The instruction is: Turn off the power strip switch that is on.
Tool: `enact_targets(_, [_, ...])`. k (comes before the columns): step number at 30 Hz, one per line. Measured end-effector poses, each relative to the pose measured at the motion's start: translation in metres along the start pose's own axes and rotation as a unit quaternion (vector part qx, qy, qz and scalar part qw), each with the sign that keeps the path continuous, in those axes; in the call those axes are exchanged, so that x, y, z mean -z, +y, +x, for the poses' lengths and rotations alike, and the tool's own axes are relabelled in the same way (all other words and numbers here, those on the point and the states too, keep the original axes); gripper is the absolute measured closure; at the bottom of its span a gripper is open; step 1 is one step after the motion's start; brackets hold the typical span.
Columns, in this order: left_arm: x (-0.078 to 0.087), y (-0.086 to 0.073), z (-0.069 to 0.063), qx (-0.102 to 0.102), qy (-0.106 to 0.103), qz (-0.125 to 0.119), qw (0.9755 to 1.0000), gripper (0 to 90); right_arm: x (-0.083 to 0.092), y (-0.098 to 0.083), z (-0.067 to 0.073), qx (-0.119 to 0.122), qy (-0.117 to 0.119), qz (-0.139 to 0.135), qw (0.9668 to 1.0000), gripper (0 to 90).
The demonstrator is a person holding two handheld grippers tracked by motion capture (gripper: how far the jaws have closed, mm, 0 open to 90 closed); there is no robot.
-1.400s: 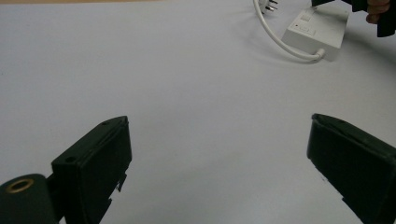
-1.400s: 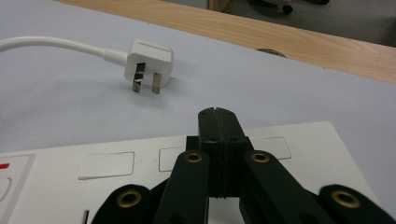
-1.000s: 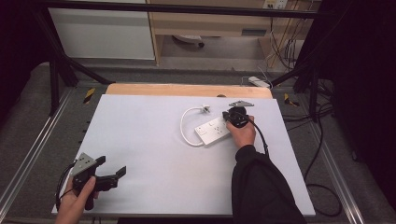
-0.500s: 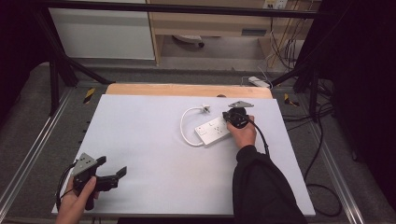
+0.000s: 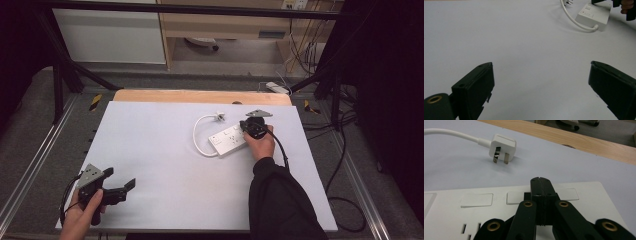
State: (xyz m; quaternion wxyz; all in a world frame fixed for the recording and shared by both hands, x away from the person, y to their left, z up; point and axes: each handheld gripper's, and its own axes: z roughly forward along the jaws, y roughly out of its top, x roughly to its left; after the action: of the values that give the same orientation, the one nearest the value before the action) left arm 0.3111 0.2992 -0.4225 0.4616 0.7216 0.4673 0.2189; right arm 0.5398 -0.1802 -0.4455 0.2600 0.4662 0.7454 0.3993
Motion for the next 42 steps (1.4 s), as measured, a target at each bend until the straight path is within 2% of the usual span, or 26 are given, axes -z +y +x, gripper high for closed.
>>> enact_targets(35, [0.0003, 0.0001, -0.0003, 0.000, -0.001, -0.002, 1.0000, 6.4, -0.0005, 0.0016, 0.0039, -0.002, 0.001, -0.002, 1.0000, 90.0])
enact_targets(42, [0.0003, 0.0001, -0.0006, -0.001, -0.001, -0.002, 1.0000, 6.4, 0.0014, 0.0035, 0.0039, -0.010, 0.004, -0.008, 0.9999, 90.0])
